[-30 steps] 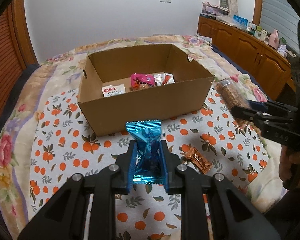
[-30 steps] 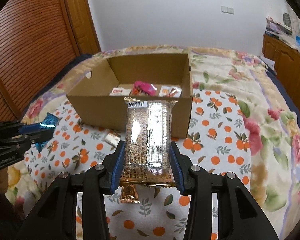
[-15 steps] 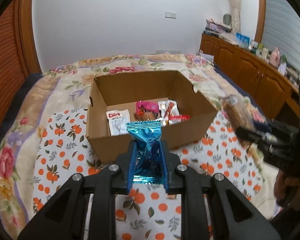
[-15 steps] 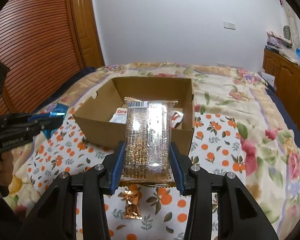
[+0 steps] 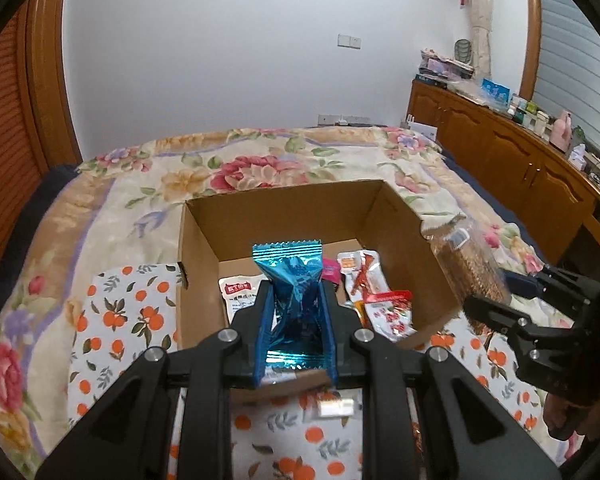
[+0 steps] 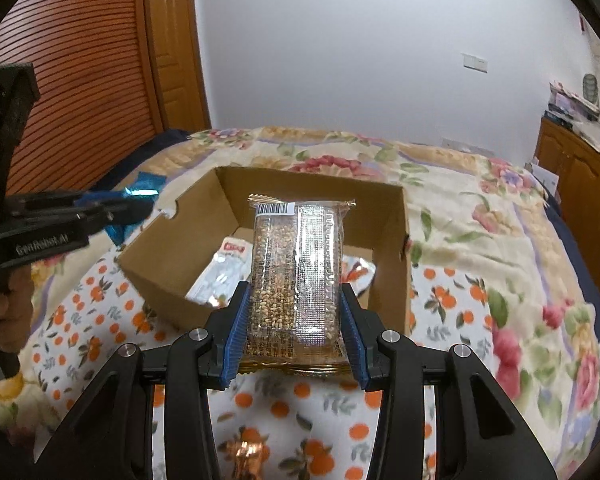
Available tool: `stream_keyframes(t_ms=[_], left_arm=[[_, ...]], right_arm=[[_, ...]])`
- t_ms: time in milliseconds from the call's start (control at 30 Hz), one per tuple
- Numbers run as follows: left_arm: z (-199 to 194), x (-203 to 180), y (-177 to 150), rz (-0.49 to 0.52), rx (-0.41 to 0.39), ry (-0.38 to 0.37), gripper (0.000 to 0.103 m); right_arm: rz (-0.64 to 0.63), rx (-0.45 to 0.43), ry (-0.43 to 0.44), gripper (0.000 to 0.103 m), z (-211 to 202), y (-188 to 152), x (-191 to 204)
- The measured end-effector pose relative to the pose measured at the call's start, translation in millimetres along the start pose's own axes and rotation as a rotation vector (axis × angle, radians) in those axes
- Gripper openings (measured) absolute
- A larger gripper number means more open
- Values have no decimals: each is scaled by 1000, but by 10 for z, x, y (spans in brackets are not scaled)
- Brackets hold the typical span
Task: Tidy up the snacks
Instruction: 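Lift the blue candy and grain-bar pack and carry them over the box, then open both tools to drop the candy and grain-bar pack into the box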
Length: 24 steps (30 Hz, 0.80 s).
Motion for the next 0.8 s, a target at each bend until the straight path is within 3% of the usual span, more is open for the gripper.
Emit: stream_keyframes(t_ms=[467, 800], left_arm=[[632, 152, 36, -14, 81, -10, 20], [854, 238, -95, -29, 142, 8, 20]], right_arm=[[-94, 105, -87, 43, 797, 206, 14], [-62, 147, -70, 43, 1046, 120, -24]])
Point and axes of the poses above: each gripper's, at about its wrist camera, not at the fingertips, and z roughly the way its jaws point, x to its left, y to its top, the point moved 3 cm from there along z, roughly the way its jaws point, and after that the axes turned 6 degrees about x, right-handed, at the moved point
